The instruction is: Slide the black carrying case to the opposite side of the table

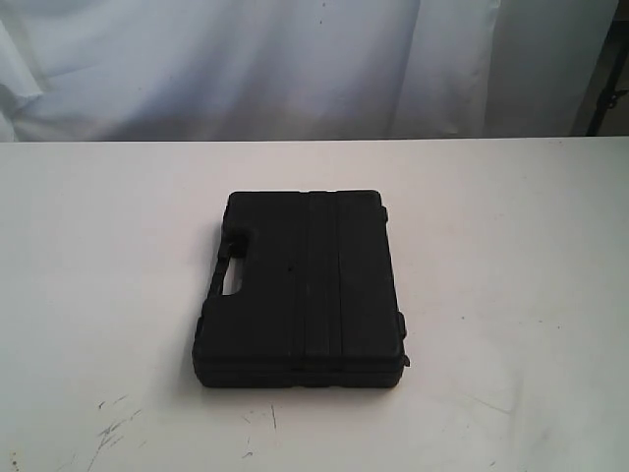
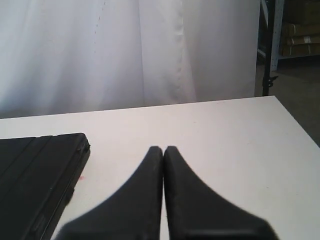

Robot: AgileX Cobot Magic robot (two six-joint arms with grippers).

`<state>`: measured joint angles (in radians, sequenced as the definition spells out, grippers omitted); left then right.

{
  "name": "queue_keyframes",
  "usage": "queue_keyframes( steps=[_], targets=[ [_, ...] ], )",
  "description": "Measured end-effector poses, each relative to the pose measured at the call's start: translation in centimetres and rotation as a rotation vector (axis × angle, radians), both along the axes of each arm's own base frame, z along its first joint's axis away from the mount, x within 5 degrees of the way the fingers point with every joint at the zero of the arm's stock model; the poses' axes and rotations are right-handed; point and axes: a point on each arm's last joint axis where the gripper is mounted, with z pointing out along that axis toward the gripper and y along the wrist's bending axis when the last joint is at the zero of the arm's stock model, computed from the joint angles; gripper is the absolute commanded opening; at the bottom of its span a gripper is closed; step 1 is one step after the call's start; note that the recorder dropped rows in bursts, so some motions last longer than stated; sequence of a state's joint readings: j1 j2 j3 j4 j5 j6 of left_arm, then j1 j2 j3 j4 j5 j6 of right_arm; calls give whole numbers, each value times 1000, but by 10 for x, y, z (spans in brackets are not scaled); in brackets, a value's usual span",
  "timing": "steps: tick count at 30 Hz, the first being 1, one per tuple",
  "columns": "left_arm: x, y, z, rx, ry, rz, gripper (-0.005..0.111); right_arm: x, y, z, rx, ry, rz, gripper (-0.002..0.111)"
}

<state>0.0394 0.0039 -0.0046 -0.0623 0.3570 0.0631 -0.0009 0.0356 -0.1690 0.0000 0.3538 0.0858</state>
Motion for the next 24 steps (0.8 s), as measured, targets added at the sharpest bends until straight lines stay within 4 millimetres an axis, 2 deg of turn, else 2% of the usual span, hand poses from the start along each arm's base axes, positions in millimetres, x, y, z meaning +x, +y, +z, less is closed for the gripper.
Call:
queue_keyframes(
  steps=[8,24],
  targets=[
    [0,0,0,0,0,0,0,7,0,-33,0,-55,0,0],
    [0,0,0,0,0,0,0,5,0,-51,-39,107,7,0]
  ],
)
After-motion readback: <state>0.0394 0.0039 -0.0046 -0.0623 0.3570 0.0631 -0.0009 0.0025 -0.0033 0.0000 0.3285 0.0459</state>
